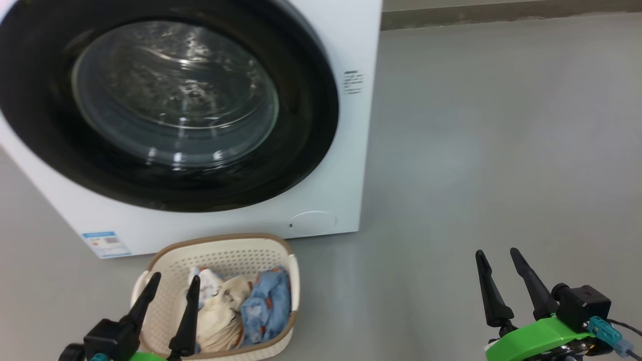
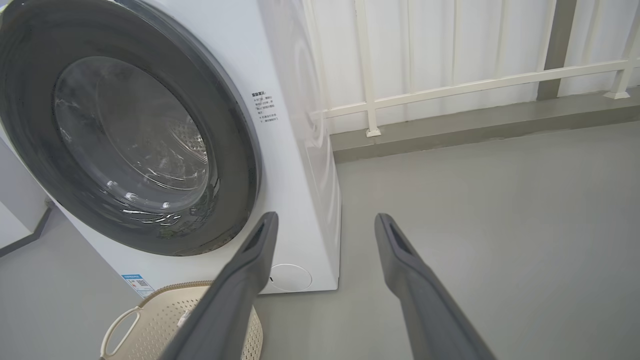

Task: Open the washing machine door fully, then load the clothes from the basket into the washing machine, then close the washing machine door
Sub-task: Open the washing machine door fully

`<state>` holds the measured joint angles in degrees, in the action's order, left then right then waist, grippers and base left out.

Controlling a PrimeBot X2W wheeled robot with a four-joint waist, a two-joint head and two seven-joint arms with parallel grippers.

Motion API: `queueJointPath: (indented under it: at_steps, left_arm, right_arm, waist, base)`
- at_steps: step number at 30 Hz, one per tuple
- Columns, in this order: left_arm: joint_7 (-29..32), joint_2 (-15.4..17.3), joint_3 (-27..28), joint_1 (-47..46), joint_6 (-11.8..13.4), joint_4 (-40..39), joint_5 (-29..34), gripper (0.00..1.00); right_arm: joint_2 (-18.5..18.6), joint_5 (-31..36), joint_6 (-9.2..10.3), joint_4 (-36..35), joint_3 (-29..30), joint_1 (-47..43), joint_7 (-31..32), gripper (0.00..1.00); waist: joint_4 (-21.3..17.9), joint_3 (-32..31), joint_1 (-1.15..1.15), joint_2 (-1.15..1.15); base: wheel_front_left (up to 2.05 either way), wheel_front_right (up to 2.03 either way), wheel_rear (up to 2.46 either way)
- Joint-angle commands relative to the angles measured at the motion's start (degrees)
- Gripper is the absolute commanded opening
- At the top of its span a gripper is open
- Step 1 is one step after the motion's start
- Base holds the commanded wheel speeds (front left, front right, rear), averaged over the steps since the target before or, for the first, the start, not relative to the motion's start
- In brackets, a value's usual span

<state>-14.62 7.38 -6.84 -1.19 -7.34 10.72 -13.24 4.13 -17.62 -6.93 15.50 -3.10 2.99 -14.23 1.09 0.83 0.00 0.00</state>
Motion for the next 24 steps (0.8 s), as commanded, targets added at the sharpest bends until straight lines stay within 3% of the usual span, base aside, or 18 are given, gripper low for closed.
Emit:
queueJointPath:
  at_steps: [1, 9, 24]
  left_arm:
    - [-0.38, 1.01, 1.53, -2.57, -0.14, -1.07, -1.55, 1.0]
    - [-0.38, 2.45, -0.03, -2.96, -0.14, -1.48, -4.24, 1.0]
    - [-0.38, 1.66, 0.2, -2.54, -0.14, -0.99, -4.8, 1.0]
  right_arm:
    - [0.22, 0.39, -0.56, -1.71, -1.37, 1.79, -0.77, 1.0]
    - [0.12, 0.33, -0.56, -1.84, -0.95, 1.94, -0.77, 1.0]
    - [-0.17, -2.17, -0.56, -2.55, -1.64, 2.51, -0.77, 1.0]
  waist:
    - [-0.09, 0.11, 0.0, 0.0]
    - [-0.1, 0.71, 0.0, 0.0]
    - [0.74, 0.7, 0.0, 0.0]
  base:
    - [2.2, -0.41, -1.79]
    - [1.56, -0.48, -1.09]
    - [0.1, -0.04, -0.06]
